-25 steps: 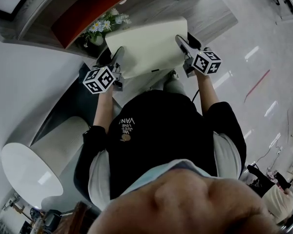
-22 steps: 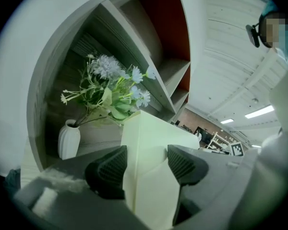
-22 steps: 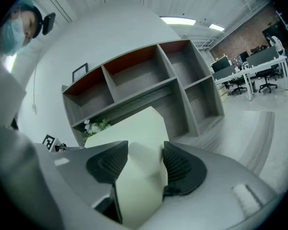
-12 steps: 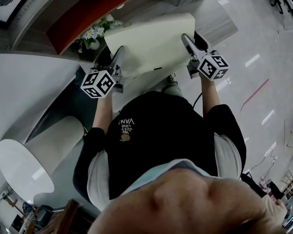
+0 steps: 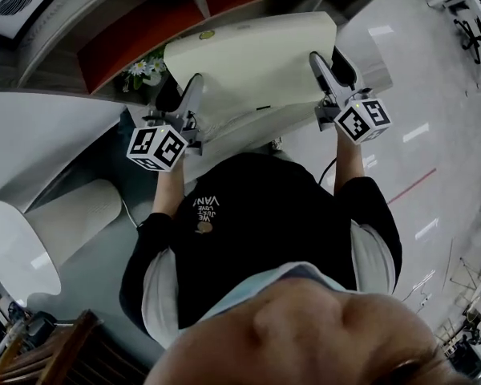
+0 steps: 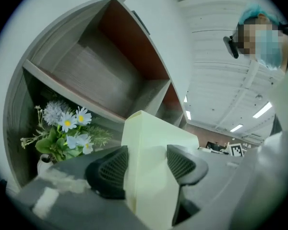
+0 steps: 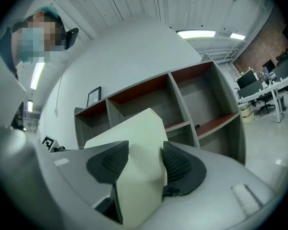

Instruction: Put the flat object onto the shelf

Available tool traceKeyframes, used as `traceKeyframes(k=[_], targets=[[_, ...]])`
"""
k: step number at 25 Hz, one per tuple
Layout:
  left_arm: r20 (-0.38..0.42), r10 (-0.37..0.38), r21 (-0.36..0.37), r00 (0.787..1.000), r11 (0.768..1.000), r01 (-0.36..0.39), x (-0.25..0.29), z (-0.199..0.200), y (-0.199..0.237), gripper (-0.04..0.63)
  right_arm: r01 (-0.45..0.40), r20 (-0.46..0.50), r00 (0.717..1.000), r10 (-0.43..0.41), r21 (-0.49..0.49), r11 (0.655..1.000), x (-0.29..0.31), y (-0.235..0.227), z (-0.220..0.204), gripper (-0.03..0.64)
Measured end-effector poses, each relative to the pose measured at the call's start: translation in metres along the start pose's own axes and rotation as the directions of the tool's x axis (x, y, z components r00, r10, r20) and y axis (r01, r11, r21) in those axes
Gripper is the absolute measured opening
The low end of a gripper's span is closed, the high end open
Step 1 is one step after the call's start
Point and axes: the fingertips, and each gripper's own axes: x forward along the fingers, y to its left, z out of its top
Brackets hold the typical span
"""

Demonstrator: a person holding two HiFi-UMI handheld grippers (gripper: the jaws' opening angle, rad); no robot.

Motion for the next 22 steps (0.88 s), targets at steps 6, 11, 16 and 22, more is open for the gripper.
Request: traceKeyframes(k=[6, 11, 16, 22], targets=[[0.075, 0.041, 0.025, 0.996, 0.999, -0.042, 0.004, 0.023, -0.010, 0.258, -0.077, 0.034, 0.996, 0.077, -0.024, 0.997, 0.018, -0.002, 0.031, 0.212], [0.145, 0.061, 0.057, 0.988, 0.996, -0.070, 0.001, 0.042, -0.021, 0.256, -0.127, 0.061, 0.990, 0.129, -0.038, 0.991, 0.025, -0.001, 0.050, 0.209], [0.213, 0.064, 0.086, 0.975, 0.993, -0.084, -0.001, 0.068, -0.039, 0.256, -0.186, 0.103, 0.976, 0.192, -0.067, 0.980, 0.029, 0.004, 0.082, 0.206], [0.293, 0.058, 0.142, 0.954, 0.984, -0.103, -0.008, 0.102, -0.052, 0.253, -0.246, 0.147, 0.955, 0.259, -0.099, 0.964, 0.038, 0.017, 0.114, 0.202]])
